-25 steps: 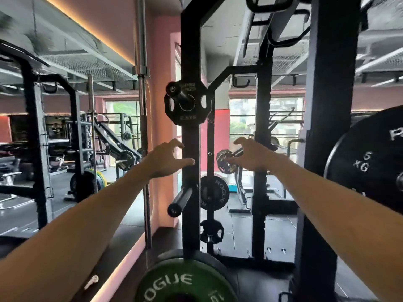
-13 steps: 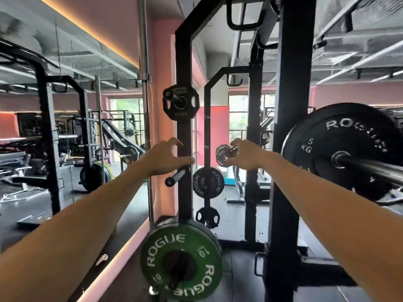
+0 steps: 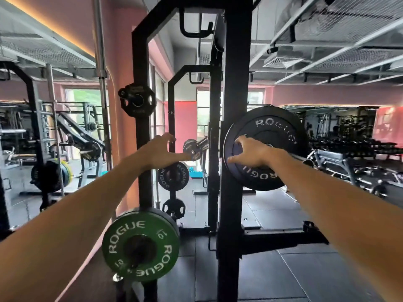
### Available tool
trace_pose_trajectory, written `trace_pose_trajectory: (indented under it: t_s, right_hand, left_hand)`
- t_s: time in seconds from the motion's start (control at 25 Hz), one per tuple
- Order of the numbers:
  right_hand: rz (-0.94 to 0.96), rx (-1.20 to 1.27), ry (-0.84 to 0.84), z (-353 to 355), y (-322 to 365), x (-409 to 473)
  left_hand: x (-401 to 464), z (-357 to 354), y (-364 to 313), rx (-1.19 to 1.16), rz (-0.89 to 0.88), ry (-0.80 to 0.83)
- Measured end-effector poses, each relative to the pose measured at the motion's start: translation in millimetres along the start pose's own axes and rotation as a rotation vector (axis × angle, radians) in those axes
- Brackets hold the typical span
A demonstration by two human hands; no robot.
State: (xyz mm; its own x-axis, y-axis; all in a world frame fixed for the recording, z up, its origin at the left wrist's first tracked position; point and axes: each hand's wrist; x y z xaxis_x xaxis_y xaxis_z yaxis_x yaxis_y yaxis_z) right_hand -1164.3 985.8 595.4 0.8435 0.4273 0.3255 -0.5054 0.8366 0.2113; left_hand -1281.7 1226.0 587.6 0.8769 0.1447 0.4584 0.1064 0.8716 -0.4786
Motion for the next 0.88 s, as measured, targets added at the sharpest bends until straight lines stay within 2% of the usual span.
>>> trace_pose_trajectory:
  t_s: [0.32, 0.6, 0.88]
  right_hand:
    - [-0.167, -0.065, -0.027, 37.9, -144.2, -8.1]
    - [-0.150, -0.033, -0.010, 65.3, -280.3, 27.9]
    - [-0.187, 0.145, -0.027, 46.1, -366.2, 86.1]
  left_hand:
    - [61.9, -93.6, -89.7, -0.047, -0.033, 0.062]
    - [130.9, -187.0, -159.9, -0.150, 0.010, 0.031]
    - [205.5, -236.2, -128.8, -0.007, 0.172, -0.068]
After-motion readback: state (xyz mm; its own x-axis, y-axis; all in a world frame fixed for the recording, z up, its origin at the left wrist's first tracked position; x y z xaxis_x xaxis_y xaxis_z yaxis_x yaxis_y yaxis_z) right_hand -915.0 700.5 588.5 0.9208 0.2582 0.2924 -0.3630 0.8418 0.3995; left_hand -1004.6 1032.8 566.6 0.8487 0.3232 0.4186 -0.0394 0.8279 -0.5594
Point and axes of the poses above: each hand's wrist, its own x-axis towards the middle knuckle, its own z-axis out of the back of the hand, y = z × x, and after that the axes turned 4 degrees about -x, right-handed
